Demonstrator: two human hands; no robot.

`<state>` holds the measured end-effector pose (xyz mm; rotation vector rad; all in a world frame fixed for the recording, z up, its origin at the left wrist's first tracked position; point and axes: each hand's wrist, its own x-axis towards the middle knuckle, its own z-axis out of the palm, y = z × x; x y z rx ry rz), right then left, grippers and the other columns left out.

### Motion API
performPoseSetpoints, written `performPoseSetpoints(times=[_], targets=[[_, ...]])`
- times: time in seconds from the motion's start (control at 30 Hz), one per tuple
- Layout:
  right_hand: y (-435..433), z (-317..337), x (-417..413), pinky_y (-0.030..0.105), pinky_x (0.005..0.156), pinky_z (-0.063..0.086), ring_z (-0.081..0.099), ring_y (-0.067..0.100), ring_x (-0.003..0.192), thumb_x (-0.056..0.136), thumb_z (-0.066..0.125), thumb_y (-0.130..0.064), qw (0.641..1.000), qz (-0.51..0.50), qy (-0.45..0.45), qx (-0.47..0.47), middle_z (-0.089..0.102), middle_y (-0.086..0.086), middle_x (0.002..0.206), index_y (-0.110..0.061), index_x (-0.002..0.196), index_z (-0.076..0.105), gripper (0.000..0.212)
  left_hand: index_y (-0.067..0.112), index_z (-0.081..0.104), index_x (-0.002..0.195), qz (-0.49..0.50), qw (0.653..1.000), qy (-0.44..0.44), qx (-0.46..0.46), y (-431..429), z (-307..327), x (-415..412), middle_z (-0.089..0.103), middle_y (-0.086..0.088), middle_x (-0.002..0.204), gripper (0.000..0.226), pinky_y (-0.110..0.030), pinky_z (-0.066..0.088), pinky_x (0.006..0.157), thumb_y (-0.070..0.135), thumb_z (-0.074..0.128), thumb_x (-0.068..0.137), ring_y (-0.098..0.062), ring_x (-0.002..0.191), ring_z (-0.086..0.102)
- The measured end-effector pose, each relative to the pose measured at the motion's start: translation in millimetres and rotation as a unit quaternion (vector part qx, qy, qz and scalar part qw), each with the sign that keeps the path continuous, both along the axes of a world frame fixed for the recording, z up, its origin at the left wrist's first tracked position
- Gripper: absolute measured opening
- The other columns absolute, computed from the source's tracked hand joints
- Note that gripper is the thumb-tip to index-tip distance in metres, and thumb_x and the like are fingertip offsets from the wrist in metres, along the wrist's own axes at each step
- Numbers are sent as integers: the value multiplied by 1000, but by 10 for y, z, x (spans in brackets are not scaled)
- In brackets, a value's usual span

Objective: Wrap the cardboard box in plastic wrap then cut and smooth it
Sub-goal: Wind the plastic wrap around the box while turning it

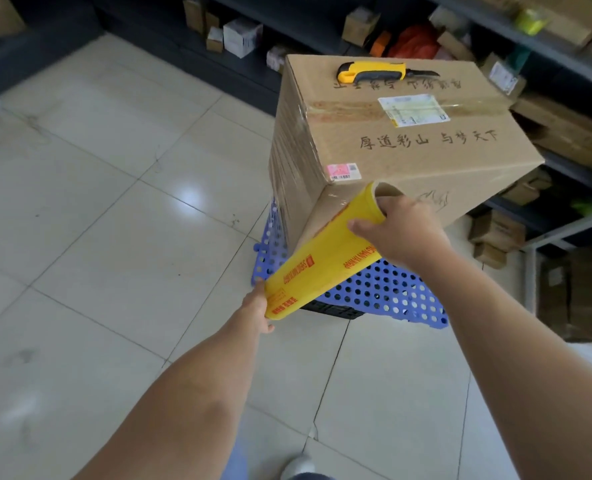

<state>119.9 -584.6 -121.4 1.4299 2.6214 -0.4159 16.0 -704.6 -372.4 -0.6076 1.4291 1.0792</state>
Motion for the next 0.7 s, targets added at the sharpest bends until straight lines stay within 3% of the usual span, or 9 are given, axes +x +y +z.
performPoseSetpoints(times=[0.1,0.27,0.33,0.43,0.5,0.57,0.63,0.7], targets=[[91,-38,132,28,50,38,47,17,56,88,58,-39,998,35,25,-51,49,3,63,-10,79,55,31,25,38,138,51,999,-4,-9,-2,-58,169,48,-8,139,62,-53,31,106,59,47,87,-33,123,48],[212,-59,401,34,59,49,55,25,68,87,60,-27,991,105,27,-81,62,12,80,-7,99,61,24,22,51,127,114,992,-22,42,-9,-109,545,56,-6,132,43,-49,24,109,42,50,89,-26,119,52],[246,-59,501,27,52,44,56,25,65,85,59,-23,989,133,23,-66,60,9,77,-10,101,58,20,20,56,120,143,987,-19,64,-15,-134,716,52,-8,137,30,-42,33,103,30,45,93,-24,112,56],[251,-51,597,26,47,37,52,18,57,87,59,-42,988,148,16,-30,53,5,64,-19,80,47,27,15,51,130,189,979,-17,78,-40,-158,889,45,-14,142,37,-33,42,88,21,43,94,-26,105,59],[267,-52,626,26,44,33,47,16,51,85,56,-57,992,127,8,4,47,2,58,-21,67,37,44,15,47,134,220,972,-15,76,-30,-127,924,49,-16,138,41,-37,45,81,25,47,94,-28,95,58],[296,-50,627,26,43,29,45,16,50,85,57,-56,995,93,22,12,46,2,60,-16,68,41,46,18,43,134,232,970,-15,68,1,-83,915,51,-11,134,48,-42,43,91,42,50,93,-30,108,55],[335,-36,617,25,43,29,47,17,52,85,59,-49,996,85,36,0,52,4,66,-13,78,49,38,21,38,137,212,976,-8,50,31,-52,899,48,-11,136,60,-47,36,104,55,50,90,-31,121,50],[389,1,616,26,45,34,51,19,56,86,59,-42,995,94,41,-13,59,9,76,-12,99,56,33,24,35,139,194,980,-12,36,61,-26,923,45,-11,139,64,-50,31,107,58,51,88,-32,126,46]])
